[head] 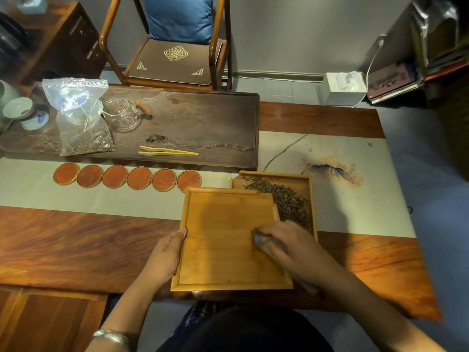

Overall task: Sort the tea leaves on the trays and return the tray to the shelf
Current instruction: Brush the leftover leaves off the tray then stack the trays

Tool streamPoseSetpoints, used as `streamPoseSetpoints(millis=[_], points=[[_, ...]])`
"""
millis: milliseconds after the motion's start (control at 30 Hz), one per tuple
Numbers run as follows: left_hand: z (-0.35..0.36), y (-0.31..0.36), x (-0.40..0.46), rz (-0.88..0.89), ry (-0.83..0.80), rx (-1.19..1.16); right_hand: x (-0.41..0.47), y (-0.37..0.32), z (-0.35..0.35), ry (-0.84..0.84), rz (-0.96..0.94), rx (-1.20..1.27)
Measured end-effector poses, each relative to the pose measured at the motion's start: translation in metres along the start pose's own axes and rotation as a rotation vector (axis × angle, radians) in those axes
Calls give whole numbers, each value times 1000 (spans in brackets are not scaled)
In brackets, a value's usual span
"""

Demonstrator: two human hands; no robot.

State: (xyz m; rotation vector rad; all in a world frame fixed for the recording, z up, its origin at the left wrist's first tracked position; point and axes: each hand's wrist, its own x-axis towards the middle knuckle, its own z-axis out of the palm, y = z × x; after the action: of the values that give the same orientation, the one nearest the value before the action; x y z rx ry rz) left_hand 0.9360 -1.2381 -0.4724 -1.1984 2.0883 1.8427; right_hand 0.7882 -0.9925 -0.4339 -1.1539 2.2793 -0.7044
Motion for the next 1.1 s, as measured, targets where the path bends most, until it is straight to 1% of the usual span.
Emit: streamPoseSetpoints(millis=[67,100,300,433,567,667,733,800,867,967,1033,1100], points=[[-2,1,0,-3,5,-8,-11,0,6,-112,-62,-87],[-3,1,0,2,8,-2,-14,1,9,-118,-61,-109],[-4,0,-8,75,13,44,6,18,23,73,107,-179],[-5,-5,-14,71,-9,34,39,30,21,135,172,-222],[-9,-10,-17,34,-2,-10,79,33,-2,263,142,-254],[-13,-6,-19,36,15,-25,123,26,-29,308,44,-238],[-14,-4,-19,41,25,-20,156,18,-39,293,-59,-255],[-13,-2,-18,41,14,-22,191,11,-39,251,-149,-323],[-13,-2,-16,28,-2,-41,223,6,-32,196,-188,-393],[-14,-3,-11,19,-18,-60,258,10,-16,138,-175,-452],[-13,-3,-7,20,-18,-54,271,14,-8,79,-122,-475],[-12,-3,-3,18,-17,-52,273,17,-4,1,-62,-440]])
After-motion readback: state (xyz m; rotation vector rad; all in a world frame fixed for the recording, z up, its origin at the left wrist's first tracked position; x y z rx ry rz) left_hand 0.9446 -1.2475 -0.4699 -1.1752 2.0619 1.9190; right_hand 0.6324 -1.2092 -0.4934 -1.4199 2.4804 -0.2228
